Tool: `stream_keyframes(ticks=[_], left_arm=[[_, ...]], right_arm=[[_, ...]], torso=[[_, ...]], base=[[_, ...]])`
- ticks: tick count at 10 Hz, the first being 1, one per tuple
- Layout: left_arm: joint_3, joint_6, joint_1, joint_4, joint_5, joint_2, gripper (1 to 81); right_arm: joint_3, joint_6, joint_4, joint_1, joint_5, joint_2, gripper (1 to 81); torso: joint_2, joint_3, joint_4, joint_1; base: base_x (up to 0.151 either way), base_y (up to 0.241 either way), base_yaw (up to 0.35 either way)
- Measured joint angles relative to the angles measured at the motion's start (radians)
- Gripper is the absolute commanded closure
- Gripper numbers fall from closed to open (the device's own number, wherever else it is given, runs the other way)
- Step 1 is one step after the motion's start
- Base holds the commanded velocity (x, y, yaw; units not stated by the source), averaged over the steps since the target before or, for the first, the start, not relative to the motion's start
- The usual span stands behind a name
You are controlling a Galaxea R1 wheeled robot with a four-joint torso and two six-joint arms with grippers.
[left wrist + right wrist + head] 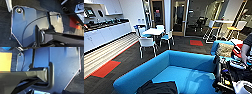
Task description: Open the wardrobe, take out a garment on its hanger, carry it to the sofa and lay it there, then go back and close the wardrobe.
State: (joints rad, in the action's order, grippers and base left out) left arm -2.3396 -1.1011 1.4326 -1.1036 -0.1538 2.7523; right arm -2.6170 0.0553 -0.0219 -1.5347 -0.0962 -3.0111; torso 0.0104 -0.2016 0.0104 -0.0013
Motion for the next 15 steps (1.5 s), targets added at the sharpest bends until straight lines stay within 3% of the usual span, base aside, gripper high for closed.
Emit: stream_keyframes(ticks=[15], left_arm=[[-0.056, 0.000, 0.017, 0.000, -0.004, 0.018, 1.0]], right_arm=[[-0.060, 0.000, 0.000, -0.014, 0.002, -0.008, 1.0]], torso=[[0.002, 0.001, 0.000, 0.000]], base=[[-0.100, 0.000, 0.000]])
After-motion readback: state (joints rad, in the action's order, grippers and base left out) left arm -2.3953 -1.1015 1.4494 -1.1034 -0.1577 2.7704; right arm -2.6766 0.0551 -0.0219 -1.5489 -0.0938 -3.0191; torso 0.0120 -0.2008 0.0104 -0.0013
